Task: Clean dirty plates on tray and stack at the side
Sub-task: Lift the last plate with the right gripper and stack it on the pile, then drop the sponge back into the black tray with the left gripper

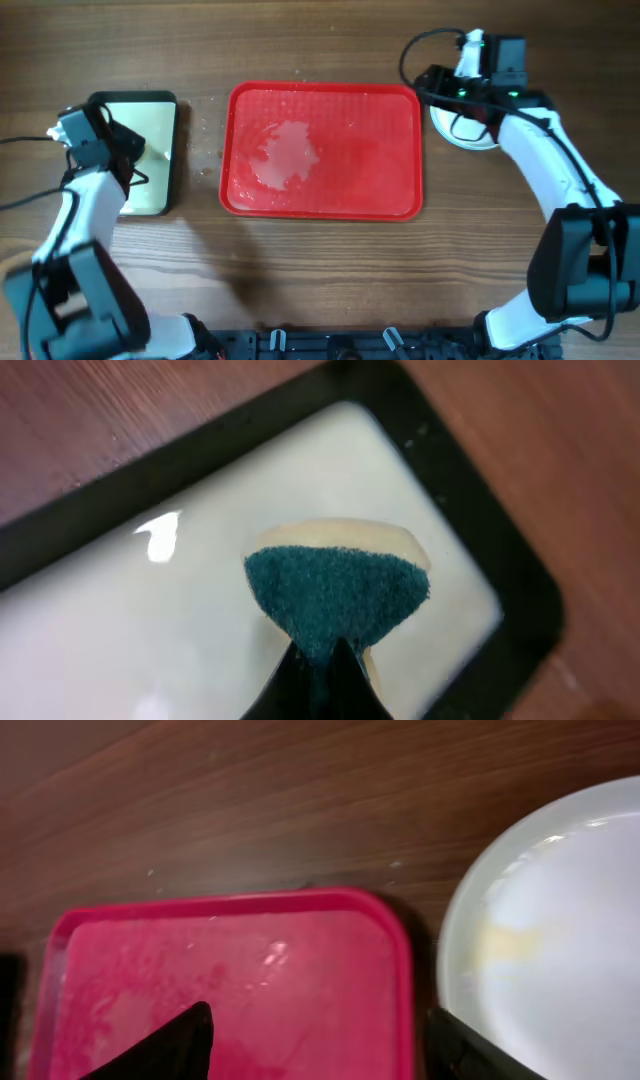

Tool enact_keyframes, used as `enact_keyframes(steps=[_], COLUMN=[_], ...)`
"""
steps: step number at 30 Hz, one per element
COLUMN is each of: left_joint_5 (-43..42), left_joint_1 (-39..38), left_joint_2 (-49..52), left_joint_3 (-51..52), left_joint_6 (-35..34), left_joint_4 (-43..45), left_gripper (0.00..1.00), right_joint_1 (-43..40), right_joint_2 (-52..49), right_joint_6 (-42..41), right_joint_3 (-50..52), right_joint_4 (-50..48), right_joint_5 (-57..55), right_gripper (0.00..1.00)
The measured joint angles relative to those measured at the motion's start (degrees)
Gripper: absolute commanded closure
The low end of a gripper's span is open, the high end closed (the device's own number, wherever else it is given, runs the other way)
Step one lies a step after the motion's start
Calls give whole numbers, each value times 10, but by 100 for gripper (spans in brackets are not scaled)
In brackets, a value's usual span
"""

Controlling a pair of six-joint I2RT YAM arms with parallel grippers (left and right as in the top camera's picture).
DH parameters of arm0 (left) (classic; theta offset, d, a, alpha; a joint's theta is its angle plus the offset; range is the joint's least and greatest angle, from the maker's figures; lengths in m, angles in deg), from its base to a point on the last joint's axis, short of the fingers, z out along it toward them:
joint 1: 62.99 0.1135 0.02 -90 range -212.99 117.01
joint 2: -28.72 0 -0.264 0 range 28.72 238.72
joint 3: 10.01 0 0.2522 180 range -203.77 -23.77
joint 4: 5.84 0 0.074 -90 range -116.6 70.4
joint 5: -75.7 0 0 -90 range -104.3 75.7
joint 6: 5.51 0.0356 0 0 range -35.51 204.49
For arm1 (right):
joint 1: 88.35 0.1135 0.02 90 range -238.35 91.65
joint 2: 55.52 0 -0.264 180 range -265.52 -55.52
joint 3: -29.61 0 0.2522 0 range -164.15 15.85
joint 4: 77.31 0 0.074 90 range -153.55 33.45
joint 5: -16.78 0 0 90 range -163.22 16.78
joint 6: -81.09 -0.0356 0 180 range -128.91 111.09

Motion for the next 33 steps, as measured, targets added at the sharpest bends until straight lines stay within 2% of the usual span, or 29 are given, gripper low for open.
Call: enact_keyframes(steps=[1,2,3,5,10,12,16,19,21,23,29,33], left_joint_5=[0,-4,-12,-24,-38,-43,-77,-86,-88,-88,-88,-88], left_joint_1=[0,0,0,0,0,0,0,0,0,0,0,0], left_joint_2=[24,45,57,60,39,-38,-305,-467,-534,-563,-585,-585], left_joint_3=[0,0,0,0,0,2,-3,-6,-6,-6,-5,-5], left_joint_6=[0,0,-2,-4,-4,-4,-4,-4,-4,-4,-4,-4], left_joint_4=[16,23,30,35,30,-4,-204,-322,-353,-362,-376,-402], left_gripper=[50,49,37,0,0,0,0,0,0,0,0,0], right_joint_1=[16,26,41,65,122,143,162,172,172,172,172,172], right_joint_2=[0,0,0,0,10,75,251,379,425,437,421,391], right_joint_6=[-7,-9,-13,-17,-6,-2,30,62,66,54,-115,-144], right_joint_3=[0,0,0,0,1,2,3,1,1,1,1,1], right_joint_4=[-8,-11,-15,-16,17,54,107,223,307,349,423,432], right_joint_5=[-1,-3,-6,-9,-60,-98,-121,-125,-126,-127,-125,-125], right_gripper=[32,30,28,27,25,24,25,25,22,0,0,0])
